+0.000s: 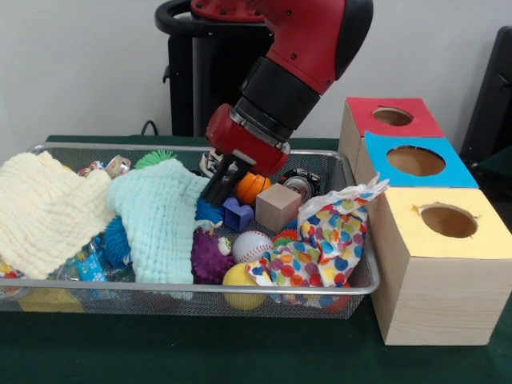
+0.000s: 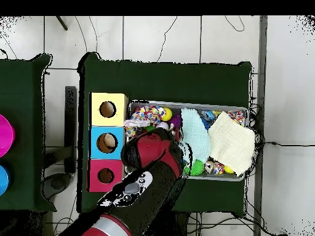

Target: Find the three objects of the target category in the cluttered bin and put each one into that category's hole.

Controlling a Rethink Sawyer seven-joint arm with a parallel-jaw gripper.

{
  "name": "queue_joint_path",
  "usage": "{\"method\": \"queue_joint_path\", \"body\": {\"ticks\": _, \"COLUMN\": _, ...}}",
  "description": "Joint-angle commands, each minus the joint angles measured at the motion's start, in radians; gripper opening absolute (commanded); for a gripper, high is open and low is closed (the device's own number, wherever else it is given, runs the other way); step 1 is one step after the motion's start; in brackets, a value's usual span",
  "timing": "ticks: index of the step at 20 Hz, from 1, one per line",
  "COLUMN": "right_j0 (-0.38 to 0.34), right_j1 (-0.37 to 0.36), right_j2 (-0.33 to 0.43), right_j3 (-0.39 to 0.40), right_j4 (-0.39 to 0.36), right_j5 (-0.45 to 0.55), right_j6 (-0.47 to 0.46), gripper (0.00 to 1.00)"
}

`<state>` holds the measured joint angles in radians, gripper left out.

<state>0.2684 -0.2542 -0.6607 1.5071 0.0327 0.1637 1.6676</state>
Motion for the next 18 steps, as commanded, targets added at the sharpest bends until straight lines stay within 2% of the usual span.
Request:
{"method": "queue_joint_path", "body": {"ticks": 1, "right_j0": -0.015, "right_j1": -0.016, "right_j2": 0.137, "right_j3": -0.071, "right_j4": 0.027, "right_j5": 0.085, "right_j6": 0.133, "gripper": 0.0}}
{"method": "queue_joint_path", "body": {"ticks": 7, "right_j0": -0.007, "right_j1": -0.028, "right_j2": 0.133, "right_j3": -0.087, "right_j4": 0.034, "right_j5": 0.134, "right_j6": 0.13, "gripper": 0.0}}
{"method": "queue_joint_path", "body": {"ticks": 13, "right_j0": -0.036, "right_j1": -0.045, "right_j2": 0.191, "right_j3": -0.089, "right_j4": 0.064, "right_j5": 0.175, "right_j6": 0.142, "gripper": 0.0}}
{"method": "queue_joint_path", "body": {"ticks": 18, "right_j0": -0.024, "right_j1": -0.046, "right_j2": 0.183, "right_j3": -0.102, "right_j4": 0.079, "right_j5": 0.2, "right_j6": 0.158, "gripper": 0.0}}
